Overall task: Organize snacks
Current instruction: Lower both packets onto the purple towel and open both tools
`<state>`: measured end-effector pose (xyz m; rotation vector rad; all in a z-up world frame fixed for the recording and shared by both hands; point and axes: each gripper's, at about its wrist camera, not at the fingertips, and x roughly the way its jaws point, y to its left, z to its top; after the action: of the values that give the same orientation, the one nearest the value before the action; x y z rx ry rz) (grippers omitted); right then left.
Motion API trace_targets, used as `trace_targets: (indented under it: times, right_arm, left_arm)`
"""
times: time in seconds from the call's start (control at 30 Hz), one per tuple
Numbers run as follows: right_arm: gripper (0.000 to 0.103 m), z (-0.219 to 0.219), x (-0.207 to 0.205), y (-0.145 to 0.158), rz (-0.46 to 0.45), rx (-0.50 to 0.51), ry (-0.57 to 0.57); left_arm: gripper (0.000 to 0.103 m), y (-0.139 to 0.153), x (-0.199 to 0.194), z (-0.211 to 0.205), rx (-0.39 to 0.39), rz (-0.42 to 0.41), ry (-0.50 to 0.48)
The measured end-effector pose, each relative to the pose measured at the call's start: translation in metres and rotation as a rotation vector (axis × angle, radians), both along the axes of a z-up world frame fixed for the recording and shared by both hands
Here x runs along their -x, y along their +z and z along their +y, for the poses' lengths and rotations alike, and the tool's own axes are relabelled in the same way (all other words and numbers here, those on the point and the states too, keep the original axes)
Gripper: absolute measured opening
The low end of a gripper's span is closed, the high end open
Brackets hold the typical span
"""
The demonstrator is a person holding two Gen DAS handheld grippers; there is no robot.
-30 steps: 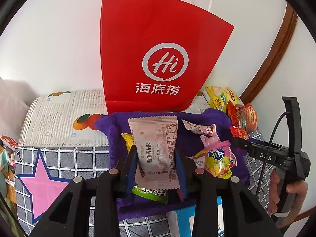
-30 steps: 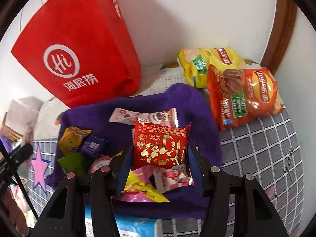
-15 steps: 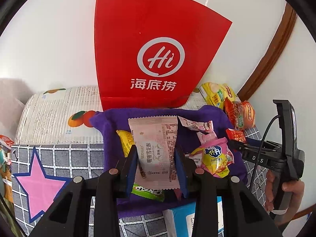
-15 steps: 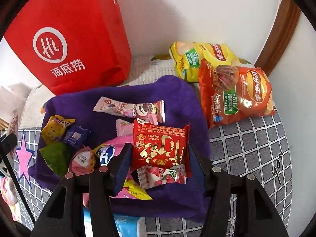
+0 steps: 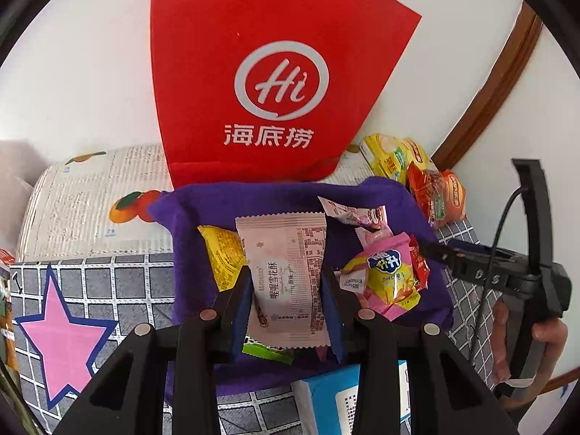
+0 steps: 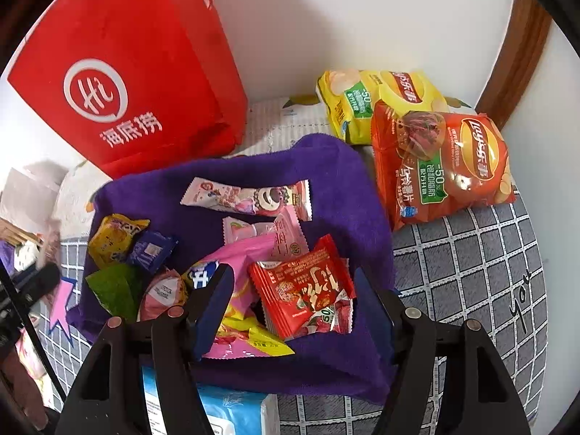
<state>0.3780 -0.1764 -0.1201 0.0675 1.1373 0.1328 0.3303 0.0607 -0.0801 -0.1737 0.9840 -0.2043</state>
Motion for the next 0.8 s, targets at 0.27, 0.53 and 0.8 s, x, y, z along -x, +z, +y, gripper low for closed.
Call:
trace_targets:
  times: [0.27, 0.53, 0.8]
  right_arm:
    - [0.068, -0.007, 0.008, 0.024, -0.081, -0.039, -0.025]
    - [0.068, -0.005, 0.014, 0.036, -0.122, -0.043, -0.017]
    - [0.068, -0.009, 0.015, 0.039, -0.131, -0.047, -0.041]
  left_arm:
    - [0.034, -0.011, -0.005, -0.005, 0.003, 0.038, -0.013]
    - [0.034, -0.026, -0.010, -0.021, 0.088, 0.091, -0.069]
    - [0.035, -0.029, -0.009, -0.026, 0.100, 0.101, -0.077]
